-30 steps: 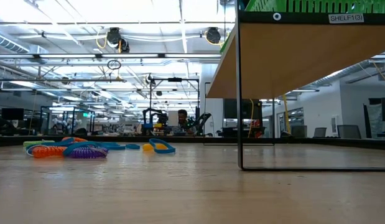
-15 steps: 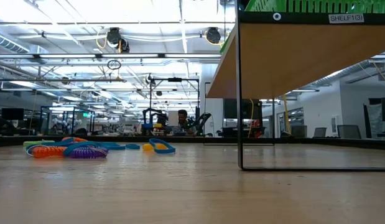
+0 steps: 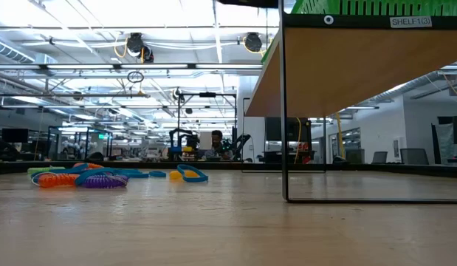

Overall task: Pick & Place Office Desk Supplies
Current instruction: Put the blue rubber band into the middle green bin

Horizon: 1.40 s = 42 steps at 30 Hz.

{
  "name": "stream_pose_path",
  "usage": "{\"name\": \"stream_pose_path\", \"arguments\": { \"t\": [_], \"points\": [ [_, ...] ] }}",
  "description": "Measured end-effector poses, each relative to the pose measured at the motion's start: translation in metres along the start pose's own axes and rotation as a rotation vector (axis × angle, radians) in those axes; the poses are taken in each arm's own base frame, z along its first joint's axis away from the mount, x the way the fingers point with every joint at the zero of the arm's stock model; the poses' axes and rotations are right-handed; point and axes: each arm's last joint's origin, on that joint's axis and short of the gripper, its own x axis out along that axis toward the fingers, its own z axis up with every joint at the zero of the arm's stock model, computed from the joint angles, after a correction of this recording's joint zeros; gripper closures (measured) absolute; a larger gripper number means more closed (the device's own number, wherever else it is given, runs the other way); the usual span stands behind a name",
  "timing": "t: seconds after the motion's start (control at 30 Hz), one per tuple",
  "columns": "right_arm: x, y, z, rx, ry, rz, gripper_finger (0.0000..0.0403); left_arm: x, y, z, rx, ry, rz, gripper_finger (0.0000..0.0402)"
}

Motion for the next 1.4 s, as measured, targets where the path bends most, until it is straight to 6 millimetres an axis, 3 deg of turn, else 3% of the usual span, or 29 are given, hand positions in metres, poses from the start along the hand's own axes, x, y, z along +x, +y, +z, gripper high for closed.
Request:
{"name": "stream_pose_path", "arguments": {
  "t": [0.33,0.7,0.93,1.13,1.4],
  "points": [
    [-0.009,0.002,-0.004,-0.010,0.098,-0.004,0.0379,-0.001,0.000,-0.001,-0.056,0.039,0.053,0.0160],
    [-0.011,0.003,-0.004,0.024,0.113,-0.007,0.0219,-0.001,-0.002,-0.007,-0.117,0.089,0.034,0.0167],
    [-0.017,0.005,-0.006,0.042,0.167,-0.009,0.0148,-0.026,0.021,-0.006,-0.217,0.208,0.020,0.0166],
    [-0.022,0.006,-0.013,0.092,0.255,-0.016,0.0127,-0.048,0.042,0.001,-0.317,0.232,0.026,0.0174],
    [-0.031,0.010,-0.003,0.210,0.217,0.015,0.0127,-0.054,0.046,-0.001,-0.310,0.266,0.018,0.0193]
  ]
}}
